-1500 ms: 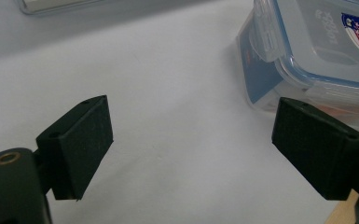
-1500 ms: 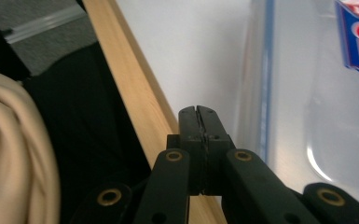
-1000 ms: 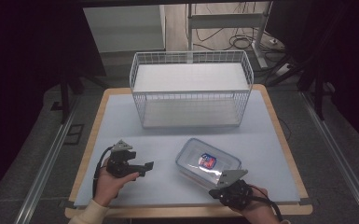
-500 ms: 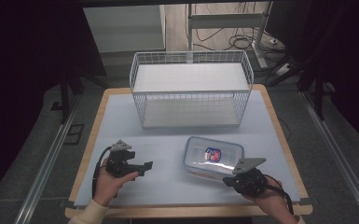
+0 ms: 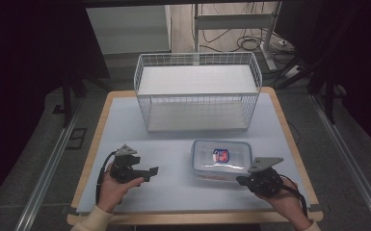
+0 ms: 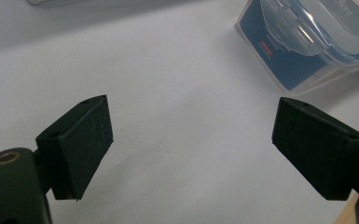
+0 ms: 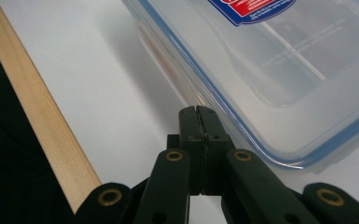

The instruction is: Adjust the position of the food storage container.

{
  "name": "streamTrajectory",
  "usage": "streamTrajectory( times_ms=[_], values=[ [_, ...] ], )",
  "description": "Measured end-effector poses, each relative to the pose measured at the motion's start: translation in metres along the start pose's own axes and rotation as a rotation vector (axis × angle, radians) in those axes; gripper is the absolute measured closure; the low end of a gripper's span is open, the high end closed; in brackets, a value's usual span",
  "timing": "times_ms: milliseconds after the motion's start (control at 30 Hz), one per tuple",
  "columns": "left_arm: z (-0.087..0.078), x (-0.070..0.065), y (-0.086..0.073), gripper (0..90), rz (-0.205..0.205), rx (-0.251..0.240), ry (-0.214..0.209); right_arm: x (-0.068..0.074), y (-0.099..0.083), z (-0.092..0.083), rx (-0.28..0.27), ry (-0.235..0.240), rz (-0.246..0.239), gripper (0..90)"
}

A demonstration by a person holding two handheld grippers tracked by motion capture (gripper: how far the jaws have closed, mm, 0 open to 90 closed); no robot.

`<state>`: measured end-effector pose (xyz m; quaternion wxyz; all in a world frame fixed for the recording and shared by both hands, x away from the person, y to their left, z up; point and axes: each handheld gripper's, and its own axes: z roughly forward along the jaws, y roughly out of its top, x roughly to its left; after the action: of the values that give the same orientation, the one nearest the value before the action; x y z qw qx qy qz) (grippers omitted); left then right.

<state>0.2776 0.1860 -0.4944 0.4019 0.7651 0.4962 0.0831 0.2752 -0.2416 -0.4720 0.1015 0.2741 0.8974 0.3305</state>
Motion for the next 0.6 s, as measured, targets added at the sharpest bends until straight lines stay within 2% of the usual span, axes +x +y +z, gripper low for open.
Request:
streamTrajectory(
  times_ms=[100,167,200,300,467,600],
  values=[
    [0.000,0.000,0.000,12.0,-0.003,0.001,0.001,0.003,0.001,-0.001,0.004,-0.021,-0.007,90.0],
    [-0.001,0.000,0.001,12.1,-0.003,-0.001,0.002,0.005,0.002,-0.003,-0.004,-0.017,-0.008,90.0],
    [-0.002,0.000,0.001,12.1,-0.007,-0.006,0.002,0.006,0.005,-0.009,-0.028,-0.014,-0.008,90.0],
    [-0.004,0.001,0.001,12.1,-0.006,-0.010,0.003,0.007,0.005,-0.011,-0.023,0.001,-0.011,90.0],
    [-0.004,0.001,0.001,12.1,-0.008,-0.013,0.002,0.004,0.002,-0.007,-0.005,-0.001,0.002,90.0],
    [-0.004,0.001,0.002,12.1,-0.013,-0.018,0.001,0.002,0.004,-0.015,-0.047,0.008,0.019,90.0]
  ],
)
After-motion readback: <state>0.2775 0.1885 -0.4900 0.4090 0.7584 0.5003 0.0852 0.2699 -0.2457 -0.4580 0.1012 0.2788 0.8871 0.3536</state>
